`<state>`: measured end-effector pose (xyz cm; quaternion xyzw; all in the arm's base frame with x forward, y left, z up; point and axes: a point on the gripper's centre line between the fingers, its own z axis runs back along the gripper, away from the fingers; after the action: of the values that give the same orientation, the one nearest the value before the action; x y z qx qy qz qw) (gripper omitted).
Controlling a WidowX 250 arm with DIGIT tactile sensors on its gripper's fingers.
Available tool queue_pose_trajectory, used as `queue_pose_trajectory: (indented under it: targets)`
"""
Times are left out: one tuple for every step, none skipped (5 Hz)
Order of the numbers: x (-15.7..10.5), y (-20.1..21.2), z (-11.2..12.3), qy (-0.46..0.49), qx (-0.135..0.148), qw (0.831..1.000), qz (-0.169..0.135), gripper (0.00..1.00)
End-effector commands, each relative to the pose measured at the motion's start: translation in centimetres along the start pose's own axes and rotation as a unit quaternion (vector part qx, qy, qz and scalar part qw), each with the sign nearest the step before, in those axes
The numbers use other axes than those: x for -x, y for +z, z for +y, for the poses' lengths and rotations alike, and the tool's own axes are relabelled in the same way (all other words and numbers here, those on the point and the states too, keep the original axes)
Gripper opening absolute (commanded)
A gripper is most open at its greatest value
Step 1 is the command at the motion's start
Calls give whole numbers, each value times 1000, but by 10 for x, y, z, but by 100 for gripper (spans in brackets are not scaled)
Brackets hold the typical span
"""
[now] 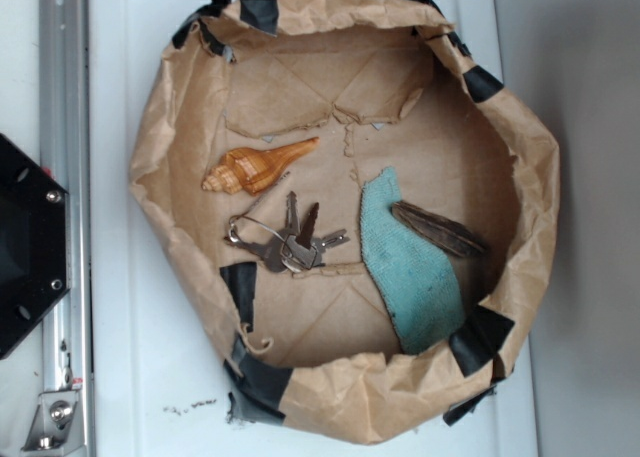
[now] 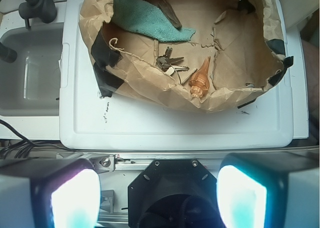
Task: Grab the silver keys.
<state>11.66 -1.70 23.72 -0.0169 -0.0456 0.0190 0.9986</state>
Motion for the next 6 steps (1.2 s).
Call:
queue_pose_trajectory:
  targets:
    - [0, 0, 0, 0, 0, 1000, 0, 100]
    - [-33, -10, -9, -9, -4, 1000, -28, 100]
    - [-70, -32, -14, -56, 3, 997, -43, 100]
    - [-98, -51, -7, -147, 30, 988, -33, 100]
    - [-118, -65, 11, -206, 47, 977, -2, 100]
    - [-126, -77, 19, -242, 39, 969, -4, 100]
